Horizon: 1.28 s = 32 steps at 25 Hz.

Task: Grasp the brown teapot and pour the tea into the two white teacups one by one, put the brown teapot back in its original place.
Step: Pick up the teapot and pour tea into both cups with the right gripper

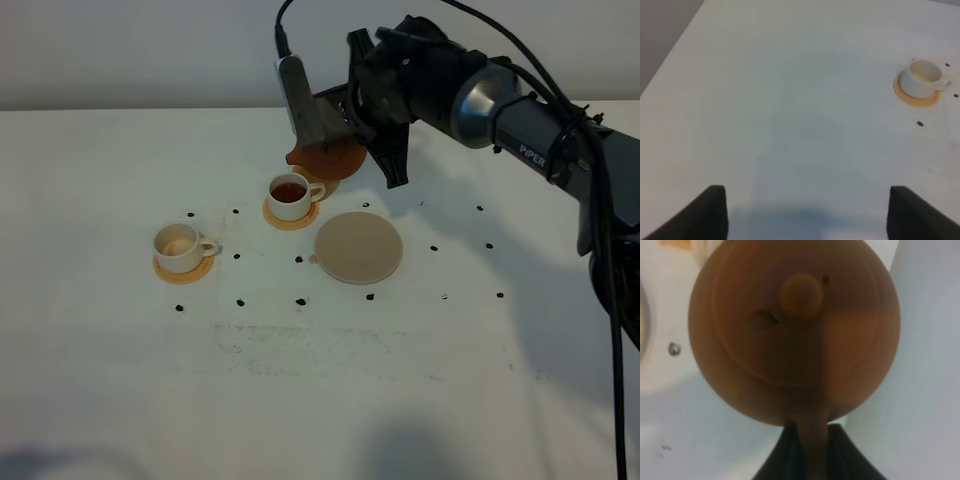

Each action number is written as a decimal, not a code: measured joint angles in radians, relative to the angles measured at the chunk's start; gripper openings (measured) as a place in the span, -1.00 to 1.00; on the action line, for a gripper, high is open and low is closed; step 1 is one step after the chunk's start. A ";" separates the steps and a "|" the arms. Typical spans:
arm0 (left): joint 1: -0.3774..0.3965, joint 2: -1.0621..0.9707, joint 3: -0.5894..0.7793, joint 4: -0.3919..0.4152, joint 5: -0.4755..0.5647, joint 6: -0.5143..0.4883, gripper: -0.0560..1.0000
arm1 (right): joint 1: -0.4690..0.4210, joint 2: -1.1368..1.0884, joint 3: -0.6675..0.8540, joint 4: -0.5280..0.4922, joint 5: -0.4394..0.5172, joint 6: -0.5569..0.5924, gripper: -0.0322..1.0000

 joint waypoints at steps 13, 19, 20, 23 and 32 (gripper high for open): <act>0.000 0.000 0.000 0.000 0.000 0.000 0.37 | -0.131 -0.036 0.000 0.343 0.006 0.045 -0.76; 0.000 0.000 0.000 0.000 0.000 0.000 0.37 | -0.166 -0.061 -0.003 0.422 0.075 0.078 -0.76; 0.000 0.000 0.000 0.000 0.000 0.000 0.37 | -0.166 -0.061 -0.003 0.424 0.095 0.081 -0.76; 0.000 0.000 0.000 0.000 0.000 0.000 0.37 | -0.166 -0.061 -0.003 0.436 0.125 0.087 -0.76; 0.000 0.000 0.000 0.000 0.000 0.000 0.37 | -0.188 -0.061 -0.003 0.531 0.174 0.096 -0.76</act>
